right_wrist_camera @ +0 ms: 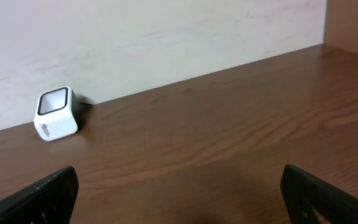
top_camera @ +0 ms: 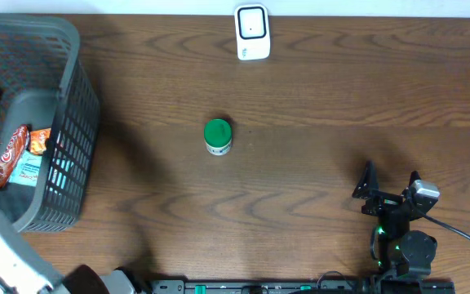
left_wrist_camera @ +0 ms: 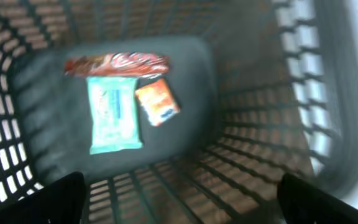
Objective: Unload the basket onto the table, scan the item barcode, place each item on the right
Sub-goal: 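Return the left gripper into the basket and grasp the mint-green wipes pack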
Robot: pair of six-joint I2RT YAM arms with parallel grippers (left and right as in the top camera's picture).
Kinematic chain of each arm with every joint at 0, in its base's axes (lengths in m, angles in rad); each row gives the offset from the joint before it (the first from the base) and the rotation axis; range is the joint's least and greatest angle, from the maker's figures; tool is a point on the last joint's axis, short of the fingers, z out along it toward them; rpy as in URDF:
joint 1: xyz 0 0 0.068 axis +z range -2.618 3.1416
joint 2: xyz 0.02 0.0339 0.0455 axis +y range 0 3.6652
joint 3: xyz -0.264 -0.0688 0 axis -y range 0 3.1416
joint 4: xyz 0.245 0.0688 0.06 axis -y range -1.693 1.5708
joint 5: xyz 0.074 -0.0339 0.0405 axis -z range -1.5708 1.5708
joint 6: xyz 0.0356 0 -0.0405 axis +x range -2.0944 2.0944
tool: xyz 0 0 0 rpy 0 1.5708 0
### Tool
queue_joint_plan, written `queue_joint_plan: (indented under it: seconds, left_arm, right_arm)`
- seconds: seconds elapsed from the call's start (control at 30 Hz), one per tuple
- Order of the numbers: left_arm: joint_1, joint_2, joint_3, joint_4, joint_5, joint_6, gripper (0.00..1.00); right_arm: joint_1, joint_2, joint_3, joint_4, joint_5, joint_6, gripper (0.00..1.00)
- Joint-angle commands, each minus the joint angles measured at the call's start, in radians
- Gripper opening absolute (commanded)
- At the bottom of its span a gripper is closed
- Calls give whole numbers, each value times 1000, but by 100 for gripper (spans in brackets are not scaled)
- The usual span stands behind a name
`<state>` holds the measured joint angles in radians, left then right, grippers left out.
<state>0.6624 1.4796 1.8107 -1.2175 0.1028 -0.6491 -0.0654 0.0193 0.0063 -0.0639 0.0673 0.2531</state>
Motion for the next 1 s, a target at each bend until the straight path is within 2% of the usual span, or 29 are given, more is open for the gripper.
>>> queue_joint_plan:
  seconds: [0.0,0.17,0.47,0.73,0.97]
  left_arm:
    - [113,33,-115,31,137,34,98]
    - [163,33,-294,151,133,77,98]
    - [186,34,-565,365,140,65,98]
    - [185,50,-644,467,130,66,98]
    - [185,159,-645,503,81,81,98]
  right_arm:
    - [-5,0,-1,-4,6,8,99]
    - [-5,0,-1,-4,6,8,99]
    - [-5,0,-1,-4,6,8,99]
    - [-5,0,-1,-4,6,8,99]
    - [-5,0,-1,-4,6,8,99]
